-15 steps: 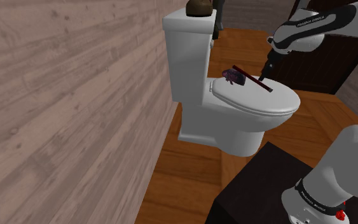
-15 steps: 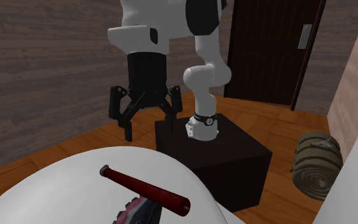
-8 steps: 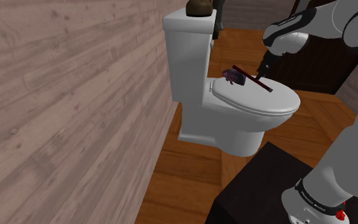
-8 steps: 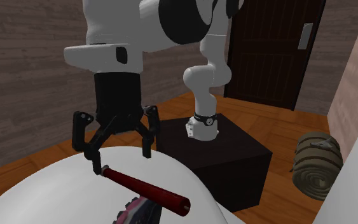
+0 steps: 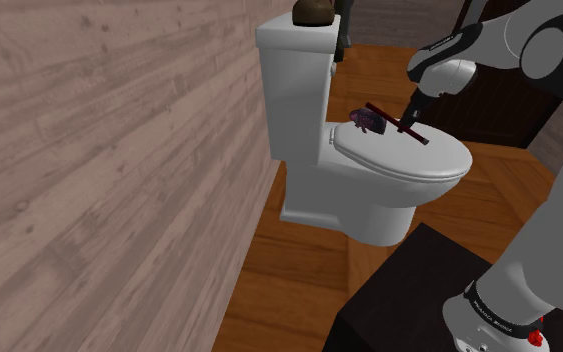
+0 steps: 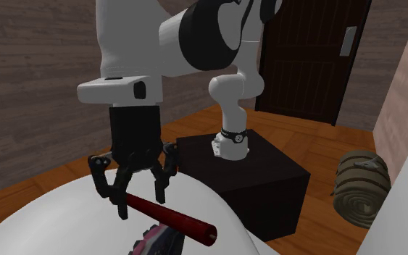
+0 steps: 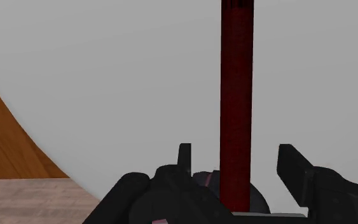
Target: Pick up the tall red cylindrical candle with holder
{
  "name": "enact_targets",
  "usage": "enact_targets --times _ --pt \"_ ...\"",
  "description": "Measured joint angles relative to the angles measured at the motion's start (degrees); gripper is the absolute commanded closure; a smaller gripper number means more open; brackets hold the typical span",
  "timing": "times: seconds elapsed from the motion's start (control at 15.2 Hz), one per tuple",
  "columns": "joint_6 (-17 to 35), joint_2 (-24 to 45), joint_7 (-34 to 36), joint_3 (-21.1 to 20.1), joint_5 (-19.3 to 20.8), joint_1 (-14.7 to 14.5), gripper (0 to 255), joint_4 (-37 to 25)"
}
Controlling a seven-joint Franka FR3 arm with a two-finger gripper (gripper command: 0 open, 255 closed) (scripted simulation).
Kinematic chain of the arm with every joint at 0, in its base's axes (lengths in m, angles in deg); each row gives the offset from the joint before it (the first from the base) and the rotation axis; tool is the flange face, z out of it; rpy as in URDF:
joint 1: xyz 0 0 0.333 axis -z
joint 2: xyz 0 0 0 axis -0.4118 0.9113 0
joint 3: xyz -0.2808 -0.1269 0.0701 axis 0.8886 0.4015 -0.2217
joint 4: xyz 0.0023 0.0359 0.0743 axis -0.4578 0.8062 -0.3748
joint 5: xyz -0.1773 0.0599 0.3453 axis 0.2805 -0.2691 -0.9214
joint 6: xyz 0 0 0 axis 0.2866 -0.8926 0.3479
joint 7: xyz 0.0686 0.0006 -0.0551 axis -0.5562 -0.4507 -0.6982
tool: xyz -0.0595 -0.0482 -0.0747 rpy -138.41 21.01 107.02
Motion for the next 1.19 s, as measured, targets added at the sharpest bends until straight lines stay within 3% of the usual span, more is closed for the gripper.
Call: enact_targets --times 0.59,1.19 --pt "0.2 0.1 -0.2 -0.1 -0.2 0.1 255 0.0" --pt "-4.4 -3.4 3.8 1.5 4.9 -1.3 255 -2.7"
